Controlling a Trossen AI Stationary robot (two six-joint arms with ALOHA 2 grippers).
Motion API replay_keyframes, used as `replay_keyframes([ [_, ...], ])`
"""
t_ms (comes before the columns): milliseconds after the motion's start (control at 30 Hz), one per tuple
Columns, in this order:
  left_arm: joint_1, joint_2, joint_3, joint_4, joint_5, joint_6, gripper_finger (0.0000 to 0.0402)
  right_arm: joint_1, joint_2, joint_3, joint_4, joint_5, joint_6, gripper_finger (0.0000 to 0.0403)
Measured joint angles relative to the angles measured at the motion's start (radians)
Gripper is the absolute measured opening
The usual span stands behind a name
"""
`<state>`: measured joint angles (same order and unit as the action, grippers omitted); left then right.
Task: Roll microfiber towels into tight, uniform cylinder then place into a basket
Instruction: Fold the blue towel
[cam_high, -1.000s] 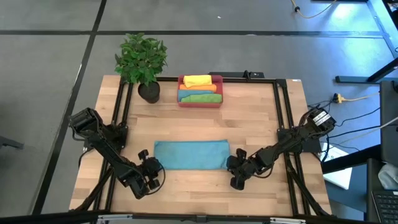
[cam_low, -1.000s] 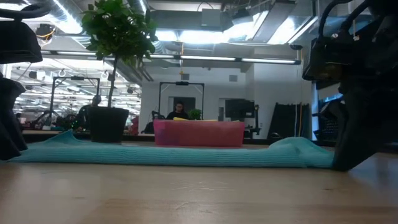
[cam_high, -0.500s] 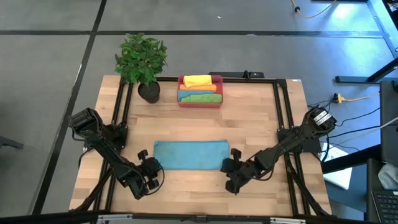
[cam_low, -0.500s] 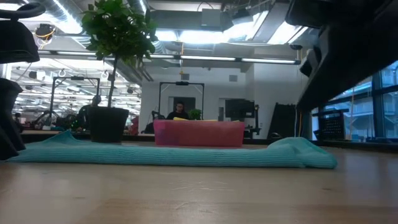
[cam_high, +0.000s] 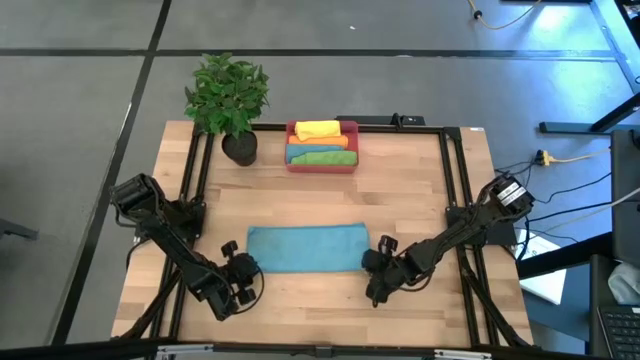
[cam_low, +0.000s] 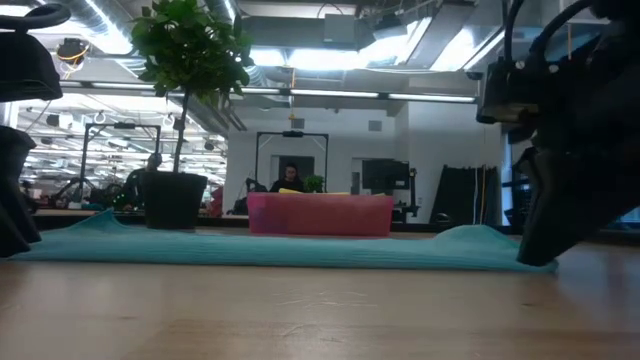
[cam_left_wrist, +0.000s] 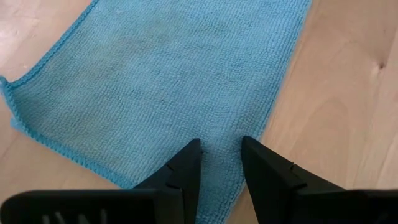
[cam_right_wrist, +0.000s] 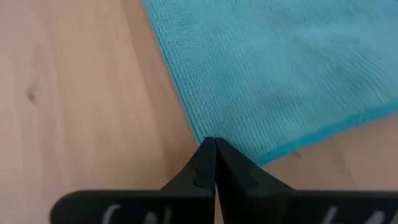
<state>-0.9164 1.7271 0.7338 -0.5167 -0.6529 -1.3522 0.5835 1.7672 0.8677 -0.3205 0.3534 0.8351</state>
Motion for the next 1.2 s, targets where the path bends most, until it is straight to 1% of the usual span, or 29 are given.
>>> replay_keyframes([
  [133,-0.008,0.000,0.000,-0.003,0.000,0.000,0.0110,0.000,-0.008,0.000,-0.070,0.000,0.025,0.0005],
  [267,-0.008,-0.005,0.001,-0.003,0.002,0.000,0.0110,0.000,-0.021,0.001,-0.080,-0.003,0.024,0.0008],
  [367,-0.008,-0.029,0.016,-0.007,0.017,0.002,0.0110,0.000,-0.021,0.012,-0.094,-0.006,-0.002,0.0006],
  [467,-0.011,-0.063,0.039,-0.028,0.041,0.051,0.0110,0.000,-0.021,0.023,-0.107,-0.016,-0.028,0.0005],
  [600,-0.002,-0.099,0.078,-0.026,-0.005,0.108,0.0110,-0.003,-0.020,0.030,-0.115,-0.024,-0.027,0.0008],
  [800,0.005,-0.137,0.137,-0.025,-0.022,0.149,0.0124,-0.004,-0.020,0.031,-0.117,-0.036,-0.023,0.0010],
  [967,0.004,-0.139,0.218,-0.024,-0.085,0.257,0.0128,-0.004,-0.021,0.031,-0.116,-0.042,-0.021,0.0010],
  [1100,0.003,-0.139,0.260,-0.025,-0.149,0.337,0.0129,-0.004,-0.021,0.031,-0.115,-0.043,-0.020,0.0011],
  [1200,0.003,-0.140,0.280,-0.025,-0.175,0.388,0.0130,-0.004,-0.021,0.032,-0.114,-0.054,-0.011,0.0011],
])
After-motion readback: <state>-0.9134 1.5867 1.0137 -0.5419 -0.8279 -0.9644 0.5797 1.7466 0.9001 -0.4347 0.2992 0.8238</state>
